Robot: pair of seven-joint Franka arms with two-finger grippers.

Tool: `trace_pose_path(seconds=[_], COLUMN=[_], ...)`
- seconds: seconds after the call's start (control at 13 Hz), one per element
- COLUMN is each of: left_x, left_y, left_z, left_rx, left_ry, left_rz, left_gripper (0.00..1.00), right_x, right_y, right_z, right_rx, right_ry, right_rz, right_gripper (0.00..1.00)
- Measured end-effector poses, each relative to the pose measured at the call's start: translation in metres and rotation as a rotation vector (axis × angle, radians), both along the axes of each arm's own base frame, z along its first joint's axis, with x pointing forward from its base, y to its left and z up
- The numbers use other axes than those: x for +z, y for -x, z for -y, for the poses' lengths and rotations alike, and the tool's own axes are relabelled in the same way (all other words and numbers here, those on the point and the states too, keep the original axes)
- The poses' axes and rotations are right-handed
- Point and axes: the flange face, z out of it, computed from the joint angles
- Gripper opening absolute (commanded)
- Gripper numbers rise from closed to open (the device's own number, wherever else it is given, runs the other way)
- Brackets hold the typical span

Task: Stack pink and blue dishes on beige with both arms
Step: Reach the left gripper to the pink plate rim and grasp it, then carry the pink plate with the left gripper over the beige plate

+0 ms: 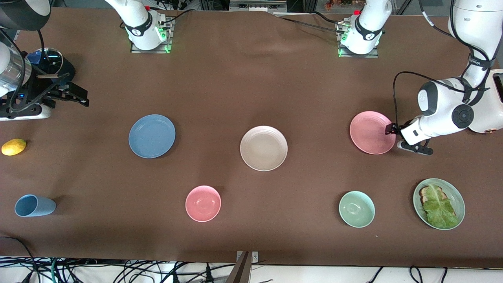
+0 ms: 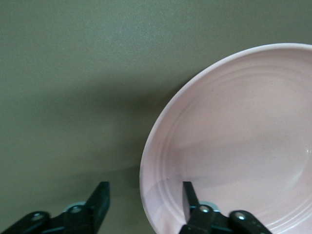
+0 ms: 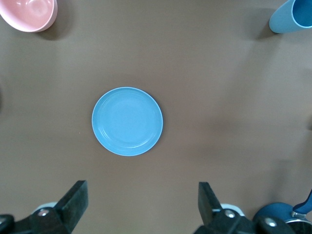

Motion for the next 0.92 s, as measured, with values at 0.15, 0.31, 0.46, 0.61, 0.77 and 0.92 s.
trace_pose_path(seconds=[0.15,0.31,0.46,0.61,0.77,0.92], left_x=[0.0,0.0,0.005,0.013,0.03,0.065], left_y=[0.0,0.0,-0.003,-0.007,-0.022,-0.044], left_z=[0.001,0.001,0.003,0.008,0.027,0.054], left_rx=[-0.001,-0.002,-0.006,-0.015,-0.025,-0.048], left_ry=[0.0,0.0,0.0,0.001,-0.003,-0.032], left_rz=[0.0,0.0,0.003,-0.004,-0.039,-0.087], left_gripper=[0.0,0.0,0.0,0.0,0.0,0.0], right_x=[0.0,0.0,0.0,0.0,0.0,0.0], right_y=[0.0,0.0,0.0,0.0,0.0,0.0], right_z=[0.0,0.0,0.0,0.0,0.0,0.0], right_rx=[0.0,0.0,0.0,0.0,0.0,0.0], right_ry=[0.0,0.0,0.0,0.0,0.0,0.0], right_rz=[0.0,0.0,0.0,0.0,0.001,0.003], right_gripper=[1.0,1.0,1.0,1.0,1.0,1.0])
